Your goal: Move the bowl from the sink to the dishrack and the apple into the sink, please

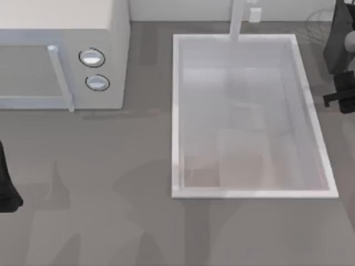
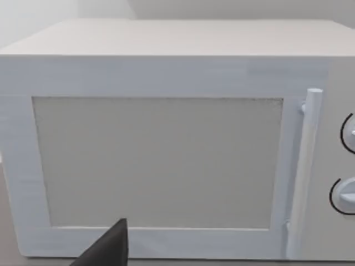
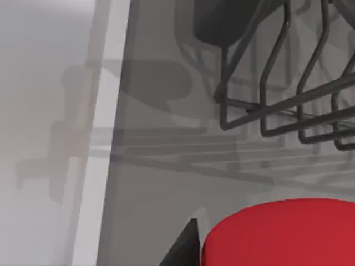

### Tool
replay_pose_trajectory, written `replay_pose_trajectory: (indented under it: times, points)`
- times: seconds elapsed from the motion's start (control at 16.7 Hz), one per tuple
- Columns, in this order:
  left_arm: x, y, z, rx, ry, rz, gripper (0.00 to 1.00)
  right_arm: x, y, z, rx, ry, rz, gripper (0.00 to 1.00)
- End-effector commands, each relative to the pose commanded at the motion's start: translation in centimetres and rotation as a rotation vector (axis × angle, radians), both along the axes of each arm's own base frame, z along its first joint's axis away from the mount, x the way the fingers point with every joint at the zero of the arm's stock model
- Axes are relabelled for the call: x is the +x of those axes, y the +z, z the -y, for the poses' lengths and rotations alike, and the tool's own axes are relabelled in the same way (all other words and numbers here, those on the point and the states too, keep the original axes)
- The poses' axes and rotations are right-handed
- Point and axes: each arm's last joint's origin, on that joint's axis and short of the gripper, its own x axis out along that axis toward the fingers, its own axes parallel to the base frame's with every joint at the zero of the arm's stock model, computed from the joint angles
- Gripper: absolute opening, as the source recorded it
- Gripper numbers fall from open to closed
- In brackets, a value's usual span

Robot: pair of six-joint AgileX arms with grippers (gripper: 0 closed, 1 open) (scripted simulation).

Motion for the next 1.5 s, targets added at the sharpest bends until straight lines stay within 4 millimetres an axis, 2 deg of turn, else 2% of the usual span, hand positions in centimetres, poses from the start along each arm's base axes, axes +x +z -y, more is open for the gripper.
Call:
replay_pose_trajectory:
  times: [0.12, 0.3, 0.48, 0.66, 0.9, 1.26, 1.38, 1.5]
  points:
    - [0.0, 0.0, 0.0, 0.0, 0.0, 0.0, 1.0, 0.4, 0.0, -2.7, 0.006, 0.019, 0.172, 0.0]
    - [0.0, 0.0, 0.0, 0.0, 0.0, 0.0, 1.0, -0.1, 0.2, -6.6, 0.06, 0.038, 0.414, 0.0]
    - [0.0, 0.0, 0.0, 0.0, 0.0, 0.0, 1.0, -1.6, 0.6, -9.8, 0.147, 0.048, 0.611, 0.0]
    - [0.0, 0.0, 0.0, 0.0, 0.0, 0.0, 1.0, -3.4, 0.9, -12.1, 0.234, 0.052, 0.742, 0.0]
    - [0.0, 0.0, 0.0, 0.0, 0.0, 0.0, 1.0, -4.9, 1.0, -13.4, 0.297, 0.056, 0.811, 0.0]
    - [0.0, 0.0, 0.0, 0.0, 0.0, 0.0, 1.0, -4.8, 1.1, -13.4, 0.301, 0.054, 0.816, 0.0]
    - [0.0, 0.0, 0.0, 0.0, 0.0, 0.0, 1.0, -4.6, 0.3, -13.6, 0.301, 0.055, 0.815, 0.0]
    - [0.0, 0.0, 0.0, 0.0, 0.0, 0.0, 1.0, -4.2, -1.3, -14.0, 0.302, 0.055, 0.817, 0.0]
